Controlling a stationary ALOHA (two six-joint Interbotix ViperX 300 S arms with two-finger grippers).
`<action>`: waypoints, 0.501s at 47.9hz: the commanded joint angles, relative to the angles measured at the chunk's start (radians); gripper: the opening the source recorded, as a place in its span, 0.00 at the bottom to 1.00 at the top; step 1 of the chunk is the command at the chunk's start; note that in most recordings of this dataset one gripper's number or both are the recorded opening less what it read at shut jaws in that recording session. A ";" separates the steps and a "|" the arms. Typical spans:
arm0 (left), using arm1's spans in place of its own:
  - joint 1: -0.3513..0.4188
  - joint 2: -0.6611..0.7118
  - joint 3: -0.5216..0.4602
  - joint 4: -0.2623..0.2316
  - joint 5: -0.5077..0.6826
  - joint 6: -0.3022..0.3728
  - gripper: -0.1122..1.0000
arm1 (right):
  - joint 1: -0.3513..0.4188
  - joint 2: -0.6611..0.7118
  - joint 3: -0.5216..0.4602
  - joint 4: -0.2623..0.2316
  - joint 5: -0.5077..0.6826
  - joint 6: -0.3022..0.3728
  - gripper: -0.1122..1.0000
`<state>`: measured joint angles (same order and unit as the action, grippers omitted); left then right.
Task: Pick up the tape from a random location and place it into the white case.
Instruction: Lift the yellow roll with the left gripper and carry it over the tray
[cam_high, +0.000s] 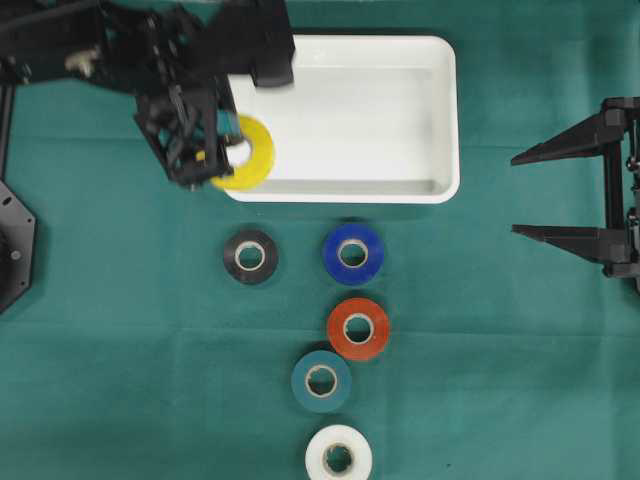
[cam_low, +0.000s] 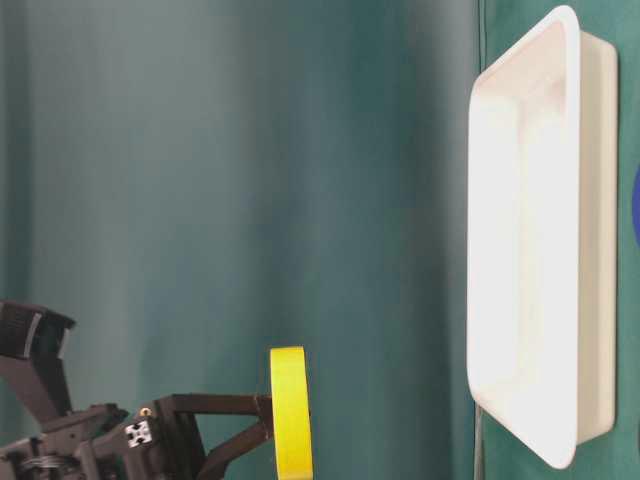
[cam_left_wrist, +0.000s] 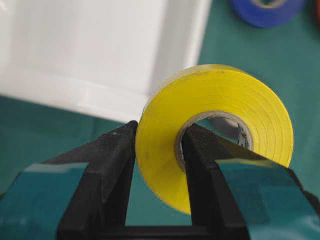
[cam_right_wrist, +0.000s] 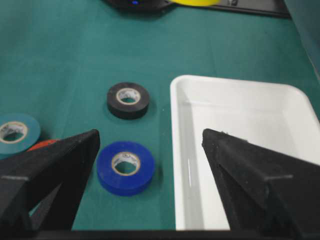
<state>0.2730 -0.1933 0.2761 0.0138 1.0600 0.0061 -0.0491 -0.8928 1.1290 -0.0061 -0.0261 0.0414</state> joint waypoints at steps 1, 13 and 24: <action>0.037 -0.032 -0.005 0.002 -0.015 0.002 0.31 | 0.002 0.006 -0.028 0.000 -0.005 -0.002 0.92; 0.072 -0.051 0.025 0.002 -0.029 0.002 0.31 | 0.002 0.006 -0.029 0.000 -0.005 -0.002 0.92; 0.072 -0.057 0.034 0.002 -0.031 -0.002 0.31 | 0.002 0.006 -0.031 -0.002 -0.005 -0.002 0.92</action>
<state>0.3421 -0.2240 0.3252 0.0123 1.0370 0.0061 -0.0491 -0.8928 1.1290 -0.0061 -0.0261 0.0414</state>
